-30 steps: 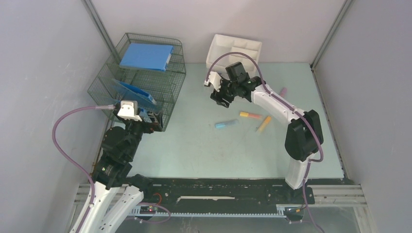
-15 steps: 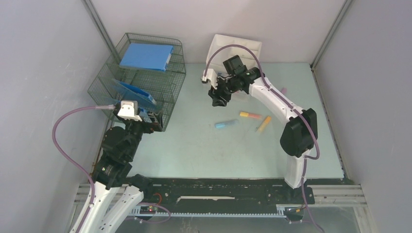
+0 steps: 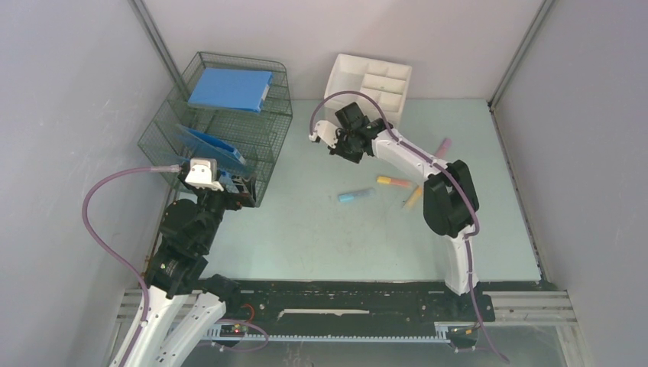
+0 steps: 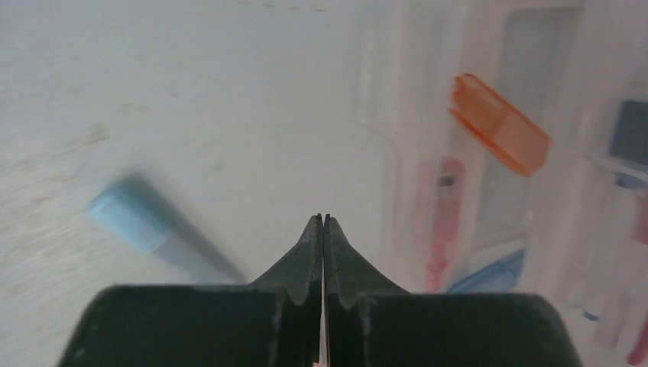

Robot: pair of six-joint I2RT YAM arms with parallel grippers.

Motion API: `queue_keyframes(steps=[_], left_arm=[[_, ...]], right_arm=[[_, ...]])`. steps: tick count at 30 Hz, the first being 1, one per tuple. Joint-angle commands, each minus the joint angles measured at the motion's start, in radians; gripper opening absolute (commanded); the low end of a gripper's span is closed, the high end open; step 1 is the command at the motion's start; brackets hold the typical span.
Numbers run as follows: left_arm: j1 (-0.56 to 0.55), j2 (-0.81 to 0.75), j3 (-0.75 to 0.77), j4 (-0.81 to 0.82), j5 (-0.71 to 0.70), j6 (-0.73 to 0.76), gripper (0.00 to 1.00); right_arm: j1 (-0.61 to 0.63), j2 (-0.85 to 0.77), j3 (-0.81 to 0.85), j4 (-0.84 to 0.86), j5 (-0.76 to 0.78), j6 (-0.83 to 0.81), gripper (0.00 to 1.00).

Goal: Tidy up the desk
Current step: Close the drawer in the storage box.

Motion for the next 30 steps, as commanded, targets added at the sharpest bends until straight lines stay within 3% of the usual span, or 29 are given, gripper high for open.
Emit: queue_keyframes(steps=[1,3,8,15,18,22,27,30], left_arm=[[0.008,0.003,-0.006,0.027,-0.015,0.023,1.0],[0.009,0.004,-0.005,0.027,-0.014,0.023,1.0],[0.008,0.003,-0.006,0.027,-0.015,0.023,1.0],[0.009,0.005,-0.006,0.027,-0.014,0.023,1.0],[0.008,0.005,-0.006,0.027,-0.013,0.023,1.0],[0.008,0.004,-0.006,0.027,-0.009,0.023,1.0],[0.008,0.011,-0.009,0.036,0.031,0.021,1.0],[0.009,0.014,-0.015,0.056,0.099,0.013,1.0]], right_arm=[[-0.001,-0.012,-0.065,0.298,0.264,-0.03,0.02],[-0.004,-0.016,-0.113,0.413,0.344,-0.04,0.05],[-0.006,-0.024,-0.188,0.621,0.436,-0.089,0.28],[-0.012,-0.041,-0.204,0.629,0.431,-0.066,0.54],[-0.018,-0.058,-0.203,0.596,0.405,-0.034,0.59],[-0.016,-0.131,-0.198,0.415,0.268,0.045,0.64],[0.006,-0.279,-0.179,0.093,-0.085,0.153,0.71],[-0.003,-0.398,-0.218,-0.012,-0.287,0.156,0.73]])
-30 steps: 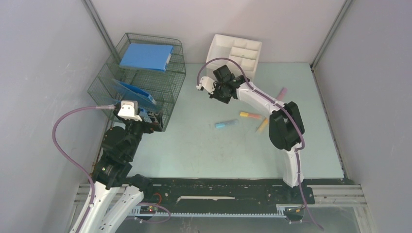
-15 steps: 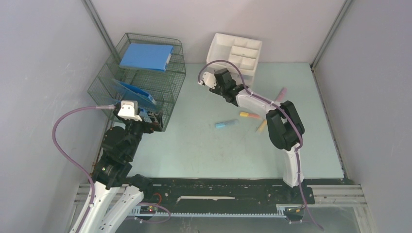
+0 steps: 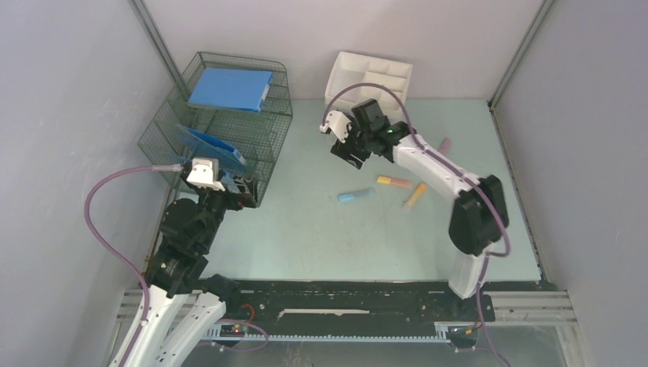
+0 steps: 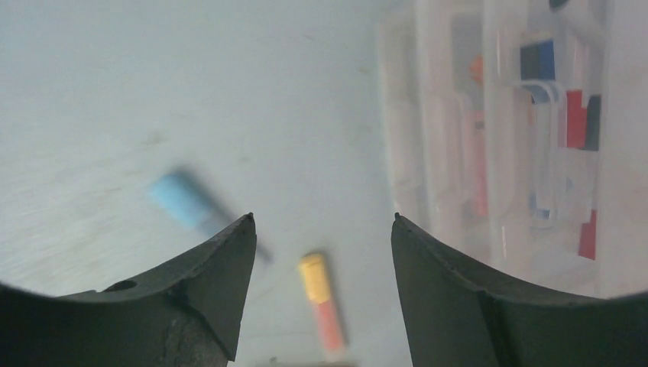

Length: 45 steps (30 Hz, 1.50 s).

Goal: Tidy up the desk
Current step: Close the drawer in the storage box, then move the storage box to the center of the board.

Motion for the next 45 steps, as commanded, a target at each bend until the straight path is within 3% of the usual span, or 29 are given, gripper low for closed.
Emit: queue_keyframes(steps=[1,8,13,17,21,30,40,45], left_arm=[[0.009,0.014,-0.017,0.066,0.108,0.008,1.0],[0.008,0.101,0.004,0.155,0.349,-0.123,1.0],[0.008,0.242,0.044,0.185,0.486,-0.266,1.0],[-0.006,0.308,-0.014,0.327,0.555,-0.448,1.0],[-0.102,0.35,-0.09,0.505,0.475,-0.545,1.0],[-0.298,0.556,-0.158,0.841,0.201,-0.652,1.0],[-0.312,0.977,-0.11,1.245,0.115,-0.843,0.98],[-0.307,1.222,-0.035,1.386,0.083,-0.942,0.9]], right_arm=[[-0.002,-0.245,-0.042,-0.211,-0.372,0.065,0.74],[-0.131,-0.576,-0.233,-0.275,-0.673,0.012,0.75],[-0.326,-0.751,-0.362,-0.317,-0.891,0.009,0.75],[-0.506,-0.874,-0.522,-0.237,-1.041,0.052,0.78],[-0.655,-0.998,-0.69,-0.013,-1.163,0.195,0.86],[-0.704,-1.046,-0.766,0.043,-1.116,0.215,0.89],[-0.713,-1.073,-0.766,0.045,-1.014,0.213,0.89],[-0.726,-1.073,-0.766,0.044,-1.001,0.206,0.89]])
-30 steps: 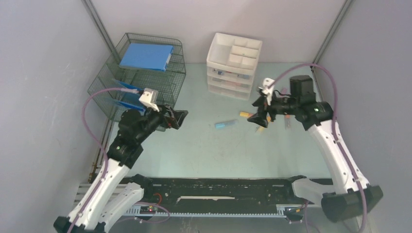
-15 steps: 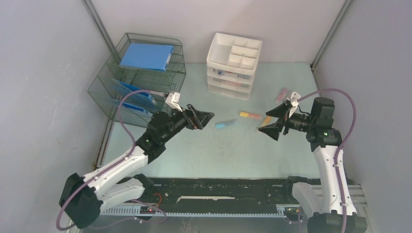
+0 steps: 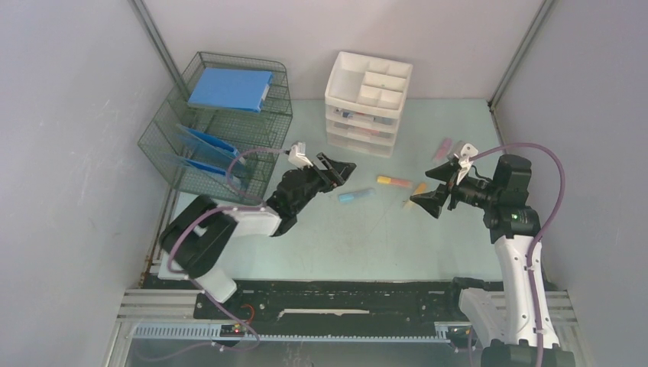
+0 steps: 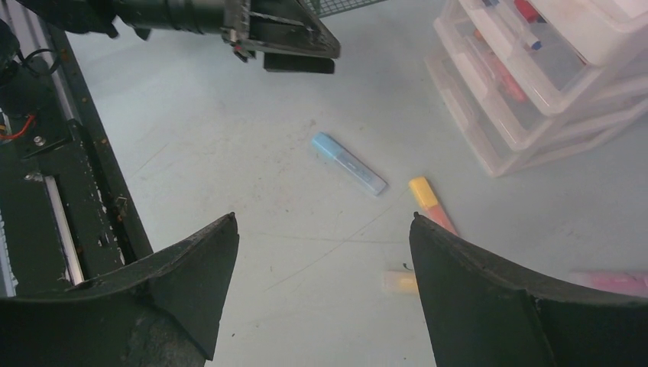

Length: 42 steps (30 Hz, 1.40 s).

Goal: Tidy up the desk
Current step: Move the storage box to the center of the board.

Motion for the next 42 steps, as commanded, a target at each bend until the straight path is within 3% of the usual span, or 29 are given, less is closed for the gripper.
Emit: queue_keyframes(steps=[1,12,19,23,26,30,37,42], left_arm=[[0.003,0.164,0.095,0.224,-0.064,-0.127,0.87],[0.042,0.494,0.312,0.279,-0.148,-0.299,0.72],[0.056,0.55,0.368,0.277,-0.115,-0.278,0.71],[0.055,0.474,0.306,0.26,-0.066,-0.209,0.77],[0.053,0.368,0.21,0.243,-0.048,-0.123,0.8],[0.049,0.2,0.086,0.163,-0.054,0.027,0.85],[0.048,-0.126,-0.039,-0.123,-0.119,0.26,0.93],[0.051,-0.335,-0.087,-0.301,-0.173,0.368,1.0]], right_arm=[[-0.017,-0.006,0.001,0.025,0.02,0.009,0.89],[-0.019,0.009,0.0,0.026,0.012,0.012,0.9],[-0.019,0.045,-0.004,0.09,0.068,0.126,0.9],[-0.014,0.099,-0.024,0.24,0.176,0.316,0.87],[0.04,0.203,0.084,0.225,0.278,0.419,0.81],[0.1,0.4,0.286,0.214,0.337,0.473,0.82],[0.303,0.734,0.689,0.166,0.965,0.66,0.83],[0.344,0.904,0.893,0.12,1.155,0.776,0.82]])
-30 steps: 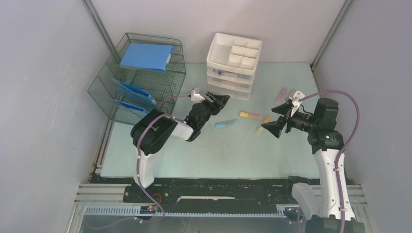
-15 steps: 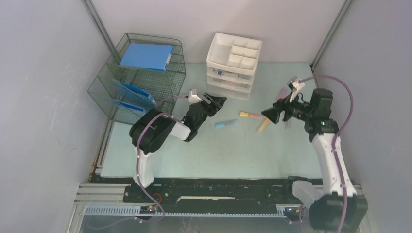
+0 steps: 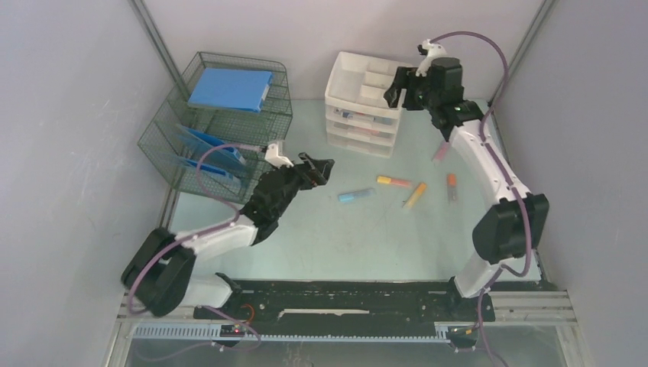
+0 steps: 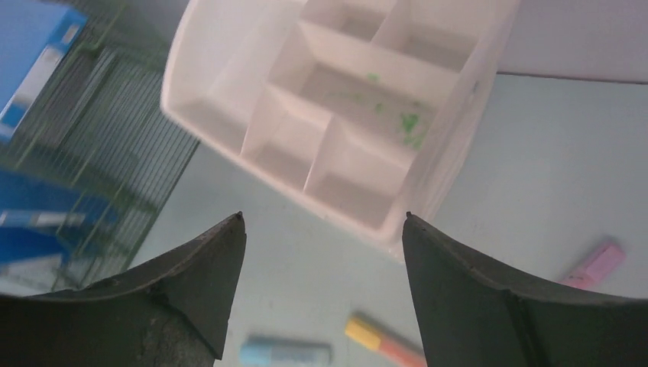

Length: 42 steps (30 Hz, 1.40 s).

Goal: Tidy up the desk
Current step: Move the storage box to the center of the board.

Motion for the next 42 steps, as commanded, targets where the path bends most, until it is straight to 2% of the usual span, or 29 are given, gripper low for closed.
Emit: queue_keyframes(steps=[1,4,12,20,22,26,37,39,42], left_arm=[[0.002,-0.195,-0.051,-0.202,-0.078,0.169,1.0],[0.018,-0.297,-0.097,-0.258,-0.112,0.162,1.0],[0.042,-0.527,-0.224,-0.353,-0.07,0.141,1.0],[0.042,-0.739,-0.321,-0.453,-0.082,0.11,1.0],[0.042,-0.77,-0.337,-0.463,-0.079,0.099,1.0],[0.042,-0.804,-0.354,-0.473,-0.067,0.078,1.0],[0.042,-0.772,-0.349,-0.471,-0.021,0.062,1.0],[0.043,-0.764,-0.348,-0.464,-0.012,0.055,1.0],[0.042,-0.75,-0.347,-0.447,0.002,0.039,1.0]], right_arm=[[0.017,0.096,0.139,-0.045,0.279,0.168,0.81],[0.02,0.14,0.173,-0.038,0.313,0.187,0.77],[0.002,0.217,0.245,-0.056,0.307,0.234,0.67],[-0.036,0.277,0.293,-0.061,0.234,0.285,0.63],[-0.036,0.301,0.314,-0.068,0.212,0.272,0.57],[-0.039,0.349,0.363,-0.098,0.226,0.253,0.45],[-0.014,0.433,0.49,-0.183,0.302,0.173,0.45],[-0.008,0.433,0.493,-0.189,0.319,0.154,0.41],[-0.005,0.425,0.493,-0.199,0.309,0.135,0.26]])
